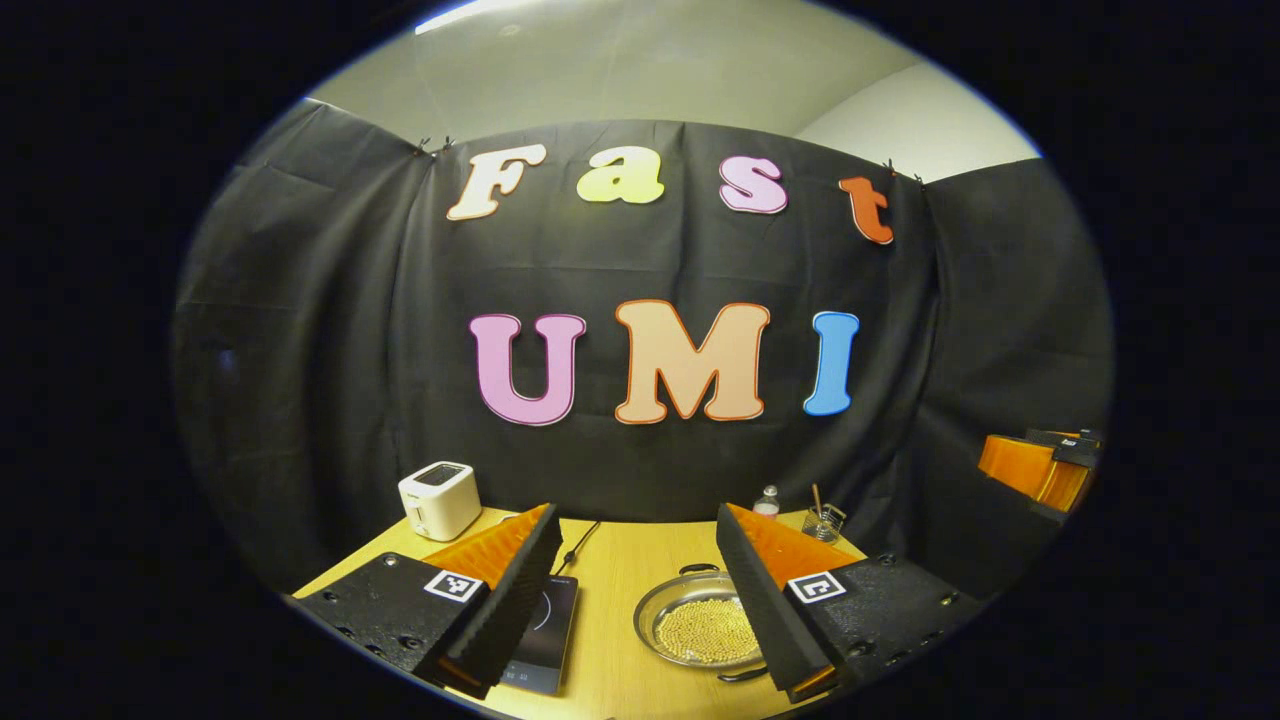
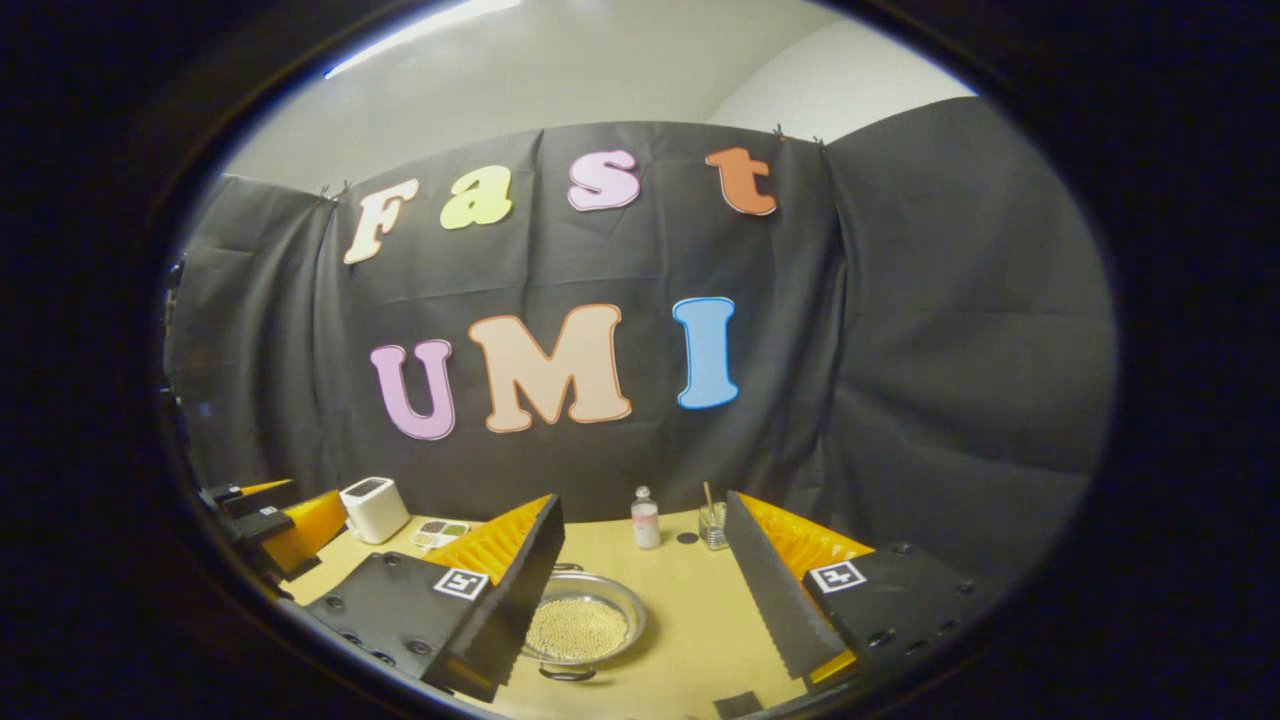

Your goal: First push the handle of the pot to place it horizontally, then grasp the pot with both hands and set it on the induction cooktop.

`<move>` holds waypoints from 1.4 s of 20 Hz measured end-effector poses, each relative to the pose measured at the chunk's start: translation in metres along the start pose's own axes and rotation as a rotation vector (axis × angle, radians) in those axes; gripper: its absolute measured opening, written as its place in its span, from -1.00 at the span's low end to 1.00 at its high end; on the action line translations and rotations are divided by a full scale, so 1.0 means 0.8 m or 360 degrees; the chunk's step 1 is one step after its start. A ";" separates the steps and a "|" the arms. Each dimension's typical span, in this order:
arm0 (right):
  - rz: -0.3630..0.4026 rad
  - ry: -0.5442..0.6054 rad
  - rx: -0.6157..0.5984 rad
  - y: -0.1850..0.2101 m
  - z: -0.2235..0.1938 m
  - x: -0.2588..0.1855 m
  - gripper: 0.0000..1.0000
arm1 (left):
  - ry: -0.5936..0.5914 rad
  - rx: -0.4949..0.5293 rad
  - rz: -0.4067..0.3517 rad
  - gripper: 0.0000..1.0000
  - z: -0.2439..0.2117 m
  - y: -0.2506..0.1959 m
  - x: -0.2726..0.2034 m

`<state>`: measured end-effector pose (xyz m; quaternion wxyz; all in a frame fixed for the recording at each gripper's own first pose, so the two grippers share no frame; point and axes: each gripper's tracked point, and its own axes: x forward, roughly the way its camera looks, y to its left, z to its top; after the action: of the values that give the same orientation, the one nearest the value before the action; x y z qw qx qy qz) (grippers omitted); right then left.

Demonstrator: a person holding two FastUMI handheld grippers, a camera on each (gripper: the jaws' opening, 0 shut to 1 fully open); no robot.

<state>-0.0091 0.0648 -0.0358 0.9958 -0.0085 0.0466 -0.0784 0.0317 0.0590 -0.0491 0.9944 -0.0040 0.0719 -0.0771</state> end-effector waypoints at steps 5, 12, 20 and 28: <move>-0.0045 0.0004 0.0014 0.015 -0.007 -0.009 0.87 | 0.0026 0.0014 -0.0040 0.91 -0.008 0.017 -0.001; -0.0071 0.0044 0.0012 0.044 -0.029 -0.024 0.83 | 0.0021 0.0075 -0.0045 0.91 -0.013 0.062 -0.015; -0.0068 0.0103 0.0083 0.068 -0.066 -0.030 -0.26 | 0.0009 0.0092 0.0049 0.86 -0.020 0.117 -0.039; 0.0024 0.0188 0.0015 0.098 -0.106 -0.016 -0.89 | 0.0025 0.0034 0.0147 0.97 -0.035 0.154 -0.048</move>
<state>-0.0175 0.1438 -0.1211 0.9919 0.0011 0.1049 -0.0716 0.0087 0.1865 -0.0739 0.9963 0.0106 0.0789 -0.0318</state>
